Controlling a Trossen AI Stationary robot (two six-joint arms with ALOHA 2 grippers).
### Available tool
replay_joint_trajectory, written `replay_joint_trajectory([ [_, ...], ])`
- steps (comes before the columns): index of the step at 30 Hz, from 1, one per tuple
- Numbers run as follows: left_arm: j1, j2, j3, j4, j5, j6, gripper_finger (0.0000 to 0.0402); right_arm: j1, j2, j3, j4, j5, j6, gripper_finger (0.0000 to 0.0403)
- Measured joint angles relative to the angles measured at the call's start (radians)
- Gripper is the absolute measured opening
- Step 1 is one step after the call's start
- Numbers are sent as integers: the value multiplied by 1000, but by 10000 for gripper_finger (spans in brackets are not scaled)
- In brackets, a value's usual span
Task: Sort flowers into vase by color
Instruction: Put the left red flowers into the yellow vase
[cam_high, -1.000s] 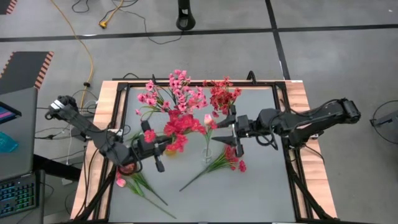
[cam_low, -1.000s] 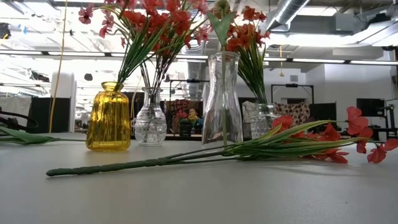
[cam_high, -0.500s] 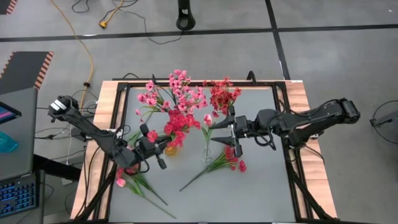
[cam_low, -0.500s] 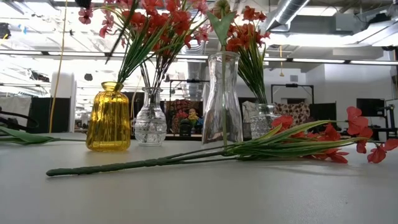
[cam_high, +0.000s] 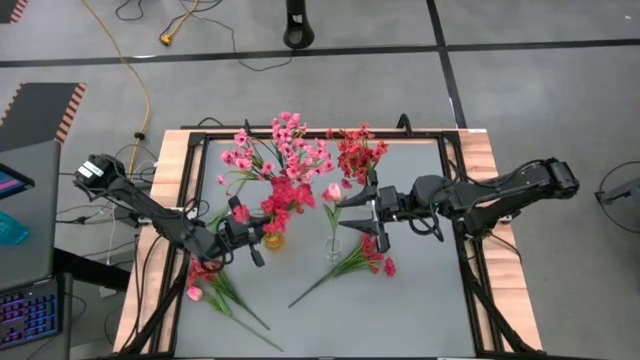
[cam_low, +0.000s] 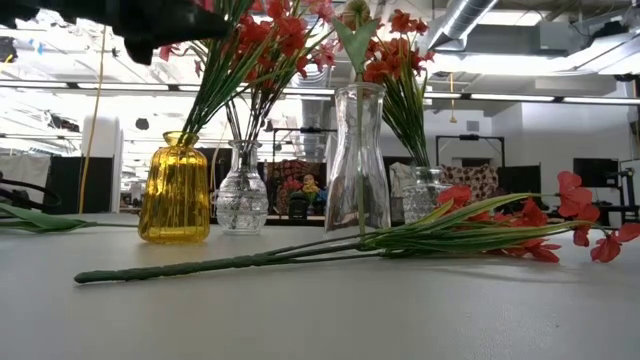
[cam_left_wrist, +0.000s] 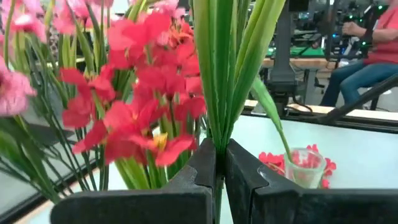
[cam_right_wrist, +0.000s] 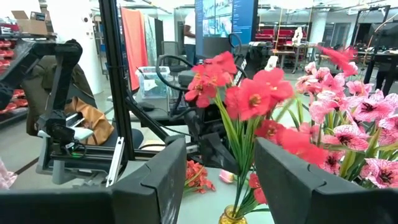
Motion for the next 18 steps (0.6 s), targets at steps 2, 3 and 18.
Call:
replay_joint_trajectory([
  [2,0,0,-10,0,0,-11,0,0,0,0,0,0,0,214],
  [3,0,0,-13,0,0,-11,1,0,0,0,0,0,0,214],
  [18,-4,1,-14,-11,-17,-46,77,0,0,0,0,0,0,214],
])
